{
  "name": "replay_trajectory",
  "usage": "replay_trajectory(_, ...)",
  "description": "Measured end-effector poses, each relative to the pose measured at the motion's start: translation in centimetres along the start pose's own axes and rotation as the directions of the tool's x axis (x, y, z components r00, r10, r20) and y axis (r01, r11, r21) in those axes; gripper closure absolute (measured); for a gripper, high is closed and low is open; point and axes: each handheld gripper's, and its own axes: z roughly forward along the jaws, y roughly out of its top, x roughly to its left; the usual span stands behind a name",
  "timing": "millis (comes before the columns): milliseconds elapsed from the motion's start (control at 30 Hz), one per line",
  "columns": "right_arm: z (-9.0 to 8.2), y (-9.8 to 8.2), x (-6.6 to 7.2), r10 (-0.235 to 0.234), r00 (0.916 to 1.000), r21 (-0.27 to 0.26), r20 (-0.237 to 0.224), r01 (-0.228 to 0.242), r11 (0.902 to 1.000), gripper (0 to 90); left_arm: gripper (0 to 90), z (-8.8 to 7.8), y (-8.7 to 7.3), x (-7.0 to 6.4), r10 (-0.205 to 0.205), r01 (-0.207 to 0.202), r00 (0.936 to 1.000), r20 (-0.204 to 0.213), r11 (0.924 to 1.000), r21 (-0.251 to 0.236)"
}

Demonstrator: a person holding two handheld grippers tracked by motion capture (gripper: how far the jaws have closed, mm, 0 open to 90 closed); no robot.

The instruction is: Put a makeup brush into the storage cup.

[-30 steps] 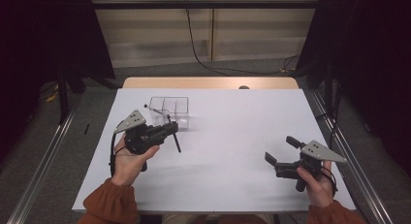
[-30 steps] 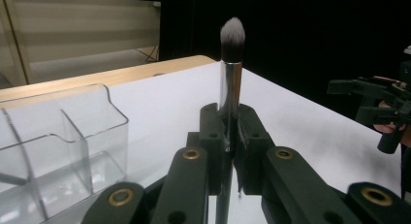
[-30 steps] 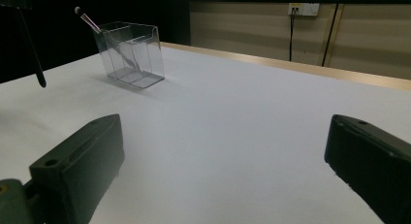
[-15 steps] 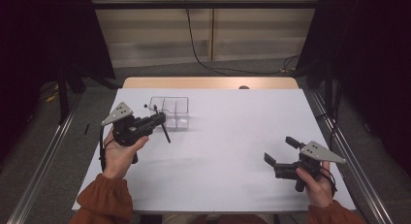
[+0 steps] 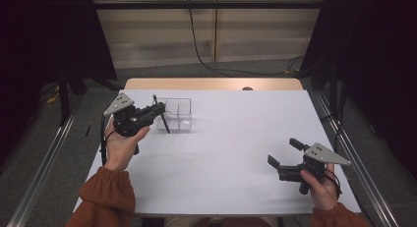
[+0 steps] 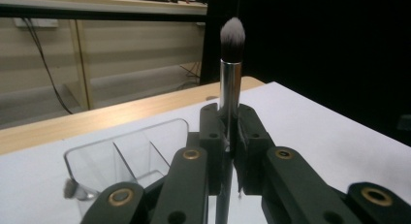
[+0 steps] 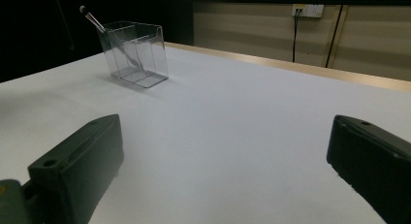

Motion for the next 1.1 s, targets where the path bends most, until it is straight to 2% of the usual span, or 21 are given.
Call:
replay_trajectory(200, 0.0, 0.0, 0.0, 0.0, 1.0, 0.002, 0.0, 0.0, 1.0, 0.0, 83.7, 0.8, 0.9, 0.3, 0.016, -0.016, 0.9995, -0.028, 0.9999, -0.004)
replay_trajectory(533, 0.1, -0.1, 0.0, 0.004, 1.0, 0.007, -0.006, -0.004, 1.0, 0.0, 83.7, 1.7, 2.1, 3.0, -0.006, 0.004, 0.9962, -0.087, 0.9997, -0.024)
replay_trajectory(800, 0.1, -0.1, 0.0, 0.003, 1.0, 0.007, -0.007, -0.003, 1.0, 0.0, 83.7, 2.6, 1.9, 4.4, -0.015, 0.01, 0.9926, -0.12, 0.9991, -0.041)
replay_trajectory(967, 0.2, -0.1, 0.0, 0.001, 1.0, 0.012, -0.007, -0.001, 0.9999, 0.0, 83.7, 2.8, 2.2, 4.8, -0.02, 0.013, 0.9912, -0.131, 0.9983, -0.057)
replay_trajectory(1100, 0.2, -0.1, 0.0, 0.001, 1.0, 0.014, -0.008, -0.001, 0.9999, 0.0, 83.7, 2.8, 3.0, 4.6, 0.004, -0.012, 0.9914, -0.131, 0.998, -0.062)
